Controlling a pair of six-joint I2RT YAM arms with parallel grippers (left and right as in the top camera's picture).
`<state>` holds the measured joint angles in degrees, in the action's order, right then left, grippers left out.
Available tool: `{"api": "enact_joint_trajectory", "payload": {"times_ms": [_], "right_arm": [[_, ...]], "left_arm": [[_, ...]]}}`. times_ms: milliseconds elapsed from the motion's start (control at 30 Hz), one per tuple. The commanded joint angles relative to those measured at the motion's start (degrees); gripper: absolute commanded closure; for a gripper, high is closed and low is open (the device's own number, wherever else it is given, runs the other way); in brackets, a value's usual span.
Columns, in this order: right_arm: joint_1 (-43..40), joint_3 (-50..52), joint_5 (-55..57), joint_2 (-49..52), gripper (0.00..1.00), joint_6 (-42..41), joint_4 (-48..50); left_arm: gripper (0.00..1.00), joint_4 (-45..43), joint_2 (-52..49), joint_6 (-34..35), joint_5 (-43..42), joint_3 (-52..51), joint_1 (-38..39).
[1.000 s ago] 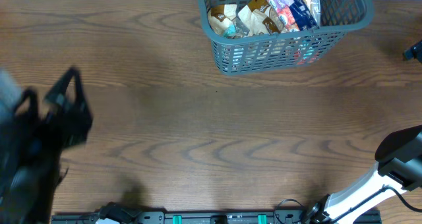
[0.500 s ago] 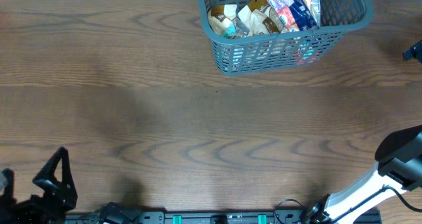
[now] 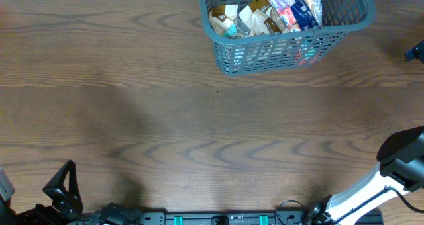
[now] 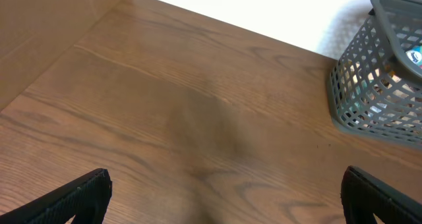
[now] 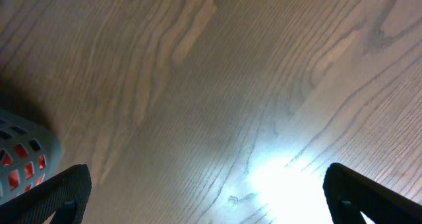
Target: Pack container
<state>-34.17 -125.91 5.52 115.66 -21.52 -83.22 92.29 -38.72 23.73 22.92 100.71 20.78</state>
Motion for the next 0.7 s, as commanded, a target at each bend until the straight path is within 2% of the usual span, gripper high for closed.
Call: {"api": "enact_joint_trajectory", "payload": {"times_ms": [0,233,500,567,667], "right_arm": [[-0.31,0.13,0.04,-0.13,0.01,-0.74,0.09],[-0.31,0.13,0.04,-0.13,0.01,-0.74,0.09],[-0.31,0.13,0.04,-0.13,0.01,-0.74,0.09],[-0.31,0.13,0.04,-0.13,0.01,-0.74,0.09],[-0.31,0.13,0.04,-0.13,0.01,-0.74,0.09]], "left_arm": [[0.01,4.48,0.11,-0.59,0.50,-0.07,-0.24],[0.01,4.48,0.11,-0.81,0.48,-0.79,-0.24],[0.01,3.30,0.13,-1.38,-0.37,-8.00,-0.24],[0.01,0.83,0.22,-4.15,-1.01,-9.64,-0.26],[0.01,-7.02,1.55,-13.62,-4.35,-12.41,-0.37]]}}
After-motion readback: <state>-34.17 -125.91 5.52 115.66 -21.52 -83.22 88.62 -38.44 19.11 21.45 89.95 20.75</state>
